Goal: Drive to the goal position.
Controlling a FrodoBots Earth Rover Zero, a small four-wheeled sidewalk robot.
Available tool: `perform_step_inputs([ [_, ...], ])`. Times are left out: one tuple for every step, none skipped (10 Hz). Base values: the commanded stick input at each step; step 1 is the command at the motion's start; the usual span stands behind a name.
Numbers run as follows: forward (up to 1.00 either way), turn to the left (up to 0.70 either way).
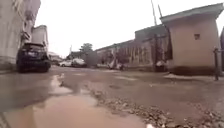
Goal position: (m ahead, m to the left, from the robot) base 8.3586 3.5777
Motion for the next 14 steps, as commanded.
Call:
perform_step_inputs([
  [1.00,0.12],
  [1.00,0.12],
  [1.00,0.12],
  [1.00,0.12],
  [1.00,0.12],
  [1.00,0.12],
  [1.00,0.12],
  [1.00,0.12],
  [1.00,0.12],
  [1.00,0.12],
  [1.00,0.12],
  [1.00,0.12],
  [1.00,0.12],
  [1.00,0.12],
])
